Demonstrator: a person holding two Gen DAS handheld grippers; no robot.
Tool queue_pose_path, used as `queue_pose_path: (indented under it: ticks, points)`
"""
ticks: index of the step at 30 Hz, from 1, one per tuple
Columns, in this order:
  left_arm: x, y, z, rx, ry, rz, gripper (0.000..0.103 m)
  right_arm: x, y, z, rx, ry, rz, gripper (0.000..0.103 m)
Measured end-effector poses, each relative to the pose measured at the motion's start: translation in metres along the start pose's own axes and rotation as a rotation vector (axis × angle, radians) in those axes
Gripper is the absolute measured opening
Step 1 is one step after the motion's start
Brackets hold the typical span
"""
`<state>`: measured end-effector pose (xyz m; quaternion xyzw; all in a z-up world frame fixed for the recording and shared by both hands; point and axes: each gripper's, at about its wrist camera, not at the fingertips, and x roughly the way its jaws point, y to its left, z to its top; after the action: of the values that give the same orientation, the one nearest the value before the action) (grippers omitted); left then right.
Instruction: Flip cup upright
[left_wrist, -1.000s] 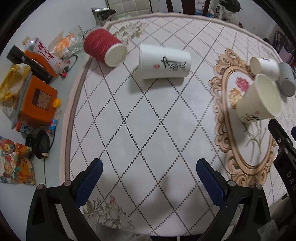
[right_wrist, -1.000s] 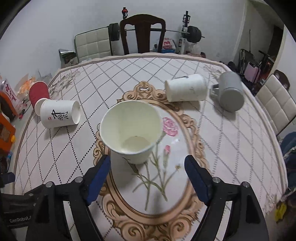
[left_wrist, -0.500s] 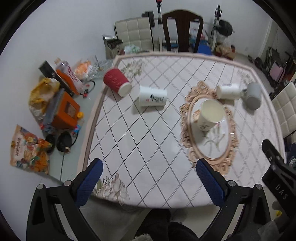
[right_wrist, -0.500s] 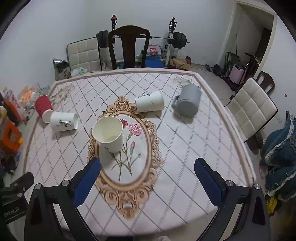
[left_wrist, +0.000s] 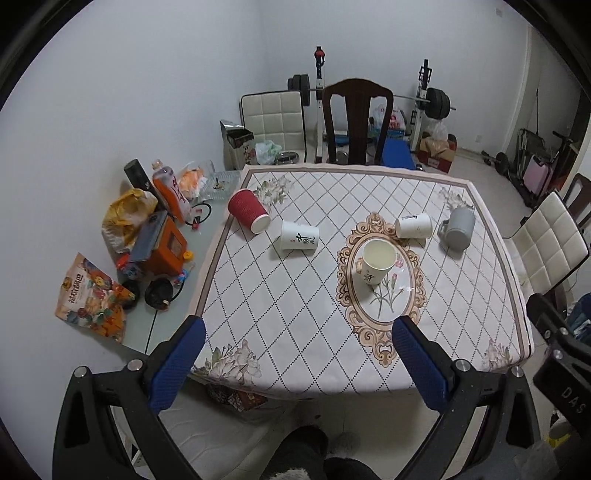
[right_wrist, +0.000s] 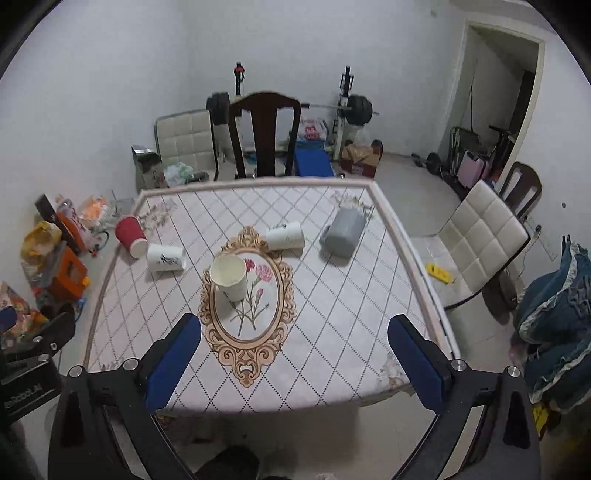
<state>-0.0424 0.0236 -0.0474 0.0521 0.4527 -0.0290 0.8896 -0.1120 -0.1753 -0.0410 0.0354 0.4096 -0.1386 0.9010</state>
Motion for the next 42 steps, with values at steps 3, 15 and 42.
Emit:
queue_pose_path:
  ticks: [3, 15, 42]
  points:
    - [-0.013, 0.001, -0.004, -0.009, -0.018, 0.002, 0.103, -0.020, -0.003, 0.002, -0.004, -0.019, 0.006, 0.102]
    - [-0.040, 0.007, -0.011, -0.029, -0.058, 0.027, 0.103, -0.054, -0.002, 0.003, -0.018, -0.049, 0.034, 0.103]
    - [-0.044, 0.011, -0.014, -0.045, -0.059, 0.041, 0.103, -0.055, 0.002, -0.003, -0.029, -0.030, 0.039, 0.103]
